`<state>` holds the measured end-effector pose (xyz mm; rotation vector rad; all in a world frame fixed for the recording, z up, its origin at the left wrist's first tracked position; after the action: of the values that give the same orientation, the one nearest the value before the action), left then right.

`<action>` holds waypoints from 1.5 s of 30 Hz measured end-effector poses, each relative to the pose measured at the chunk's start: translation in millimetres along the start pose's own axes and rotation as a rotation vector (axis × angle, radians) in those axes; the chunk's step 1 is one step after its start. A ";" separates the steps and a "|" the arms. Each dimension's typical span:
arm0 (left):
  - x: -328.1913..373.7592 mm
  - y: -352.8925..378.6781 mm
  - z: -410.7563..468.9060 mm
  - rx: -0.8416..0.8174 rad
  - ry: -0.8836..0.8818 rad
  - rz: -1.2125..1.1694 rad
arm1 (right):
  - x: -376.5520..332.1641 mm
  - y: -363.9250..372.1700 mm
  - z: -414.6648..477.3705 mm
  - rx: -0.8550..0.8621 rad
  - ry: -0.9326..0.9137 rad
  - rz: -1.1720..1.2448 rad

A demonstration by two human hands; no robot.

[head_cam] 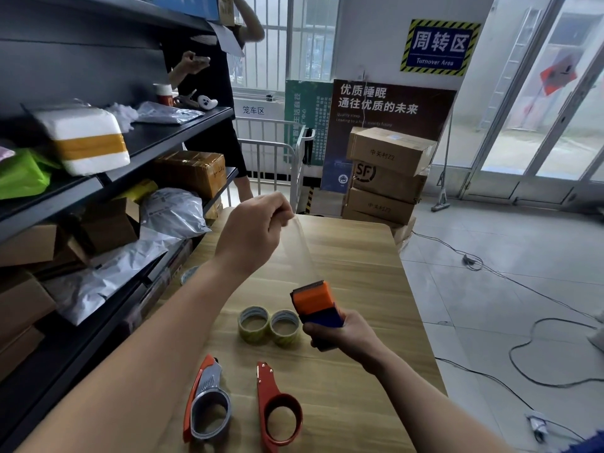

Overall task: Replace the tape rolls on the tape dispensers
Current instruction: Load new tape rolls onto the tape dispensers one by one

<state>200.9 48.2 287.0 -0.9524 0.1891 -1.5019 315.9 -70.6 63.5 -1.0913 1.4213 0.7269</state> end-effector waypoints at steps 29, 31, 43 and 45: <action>4.2 12.9 -8.8 -0.066 0.003 -0.032 | 21.7 0.7 -42.4 0.089 0.064 -0.023; 5.4 10.9 -8.4 -0.055 -0.016 -0.031 | 21.2 0.7 -47.8 0.064 0.059 -0.025; 64.2 21.6 -57.4 0.000 -0.050 0.041 | 52.0 -21.1 -111.0 0.083 0.118 -0.042; 78.5 22.7 -69.0 -0.006 -0.036 0.048 | 58.8 -26.4 -123.0 0.110 0.115 -0.036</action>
<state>183.4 -54.6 263.1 -0.9727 0.1887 -1.4402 295.3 -203.9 30.4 -1.0844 1.5171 0.5612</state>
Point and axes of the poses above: each hand's wrist, its own z-axis towards the middle knuckle, its own y-axis out of the palm, x = y × z, the point moved 8 cm from there along z, towards the middle knuckle, and after that the axes turned 2 degrees about -x, right-handed, at the moved point
